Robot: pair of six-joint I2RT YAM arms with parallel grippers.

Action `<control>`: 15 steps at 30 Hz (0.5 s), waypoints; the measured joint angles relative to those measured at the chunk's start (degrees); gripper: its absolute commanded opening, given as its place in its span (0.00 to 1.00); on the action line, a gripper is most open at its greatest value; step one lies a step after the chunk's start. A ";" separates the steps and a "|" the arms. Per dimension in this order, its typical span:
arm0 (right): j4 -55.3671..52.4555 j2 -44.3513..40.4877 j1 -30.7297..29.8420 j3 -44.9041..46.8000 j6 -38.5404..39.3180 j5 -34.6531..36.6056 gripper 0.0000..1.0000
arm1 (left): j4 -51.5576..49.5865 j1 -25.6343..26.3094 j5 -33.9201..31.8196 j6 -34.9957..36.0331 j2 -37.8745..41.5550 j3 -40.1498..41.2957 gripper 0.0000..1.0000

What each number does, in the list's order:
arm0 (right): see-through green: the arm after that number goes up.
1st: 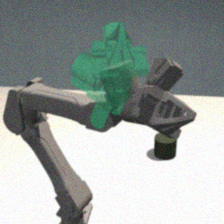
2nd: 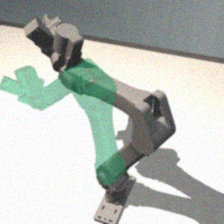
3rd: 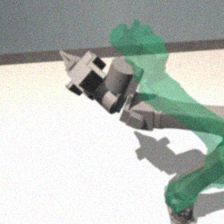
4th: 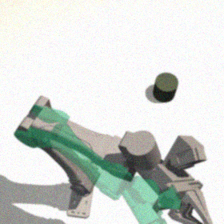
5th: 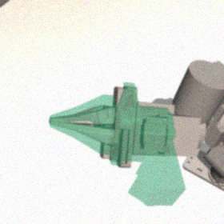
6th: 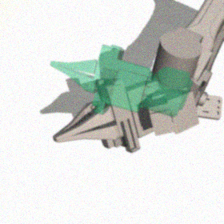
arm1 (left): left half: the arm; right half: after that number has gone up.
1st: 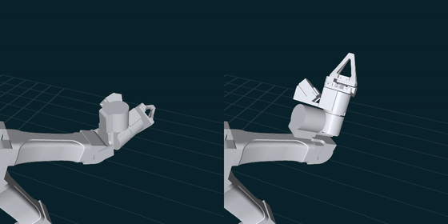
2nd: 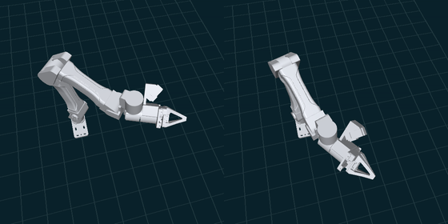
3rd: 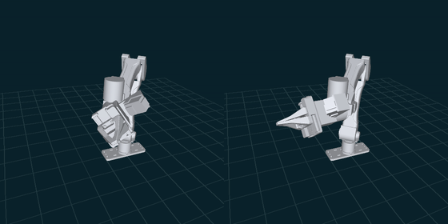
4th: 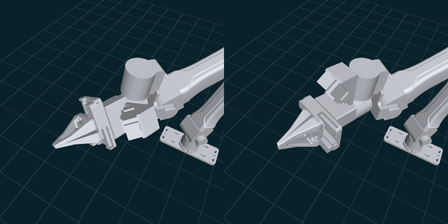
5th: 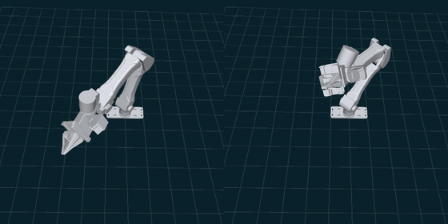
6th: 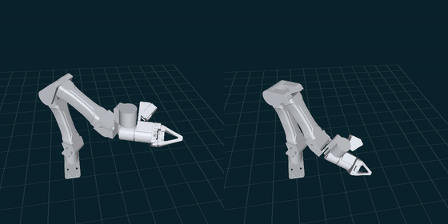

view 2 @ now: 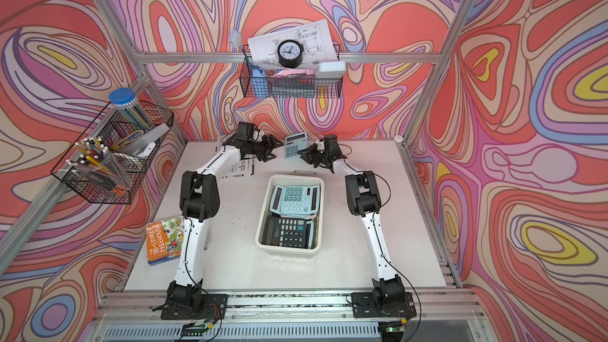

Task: Put the calculator in the storage box
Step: Pick up the calculator at the center of the board.

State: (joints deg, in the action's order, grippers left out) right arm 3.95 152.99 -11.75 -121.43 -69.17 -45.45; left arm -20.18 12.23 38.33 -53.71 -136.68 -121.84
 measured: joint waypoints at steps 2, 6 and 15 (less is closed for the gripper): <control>-0.07 -1.95 0.46 2.36 -0.72 -0.50 0.07 | -0.70 0.00 -0.55 0.94 3.67 1.49 0.77; -0.81 -6.25 0.92 7.34 -1.46 -1.53 0.06 | -2.03 0.00 -1.51 2.95 10.38 4.76 0.79; -3.02 -17.66 0.85 14.16 -0.76 -7.43 0.03 | -8.17 -0.17 -2.69 7.45 21.68 12.90 0.81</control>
State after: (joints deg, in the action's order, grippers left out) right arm 0.93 135.33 -10.90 -107.26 -69.93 -52.88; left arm -28.36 12.05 35.64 -46.26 -115.00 -108.95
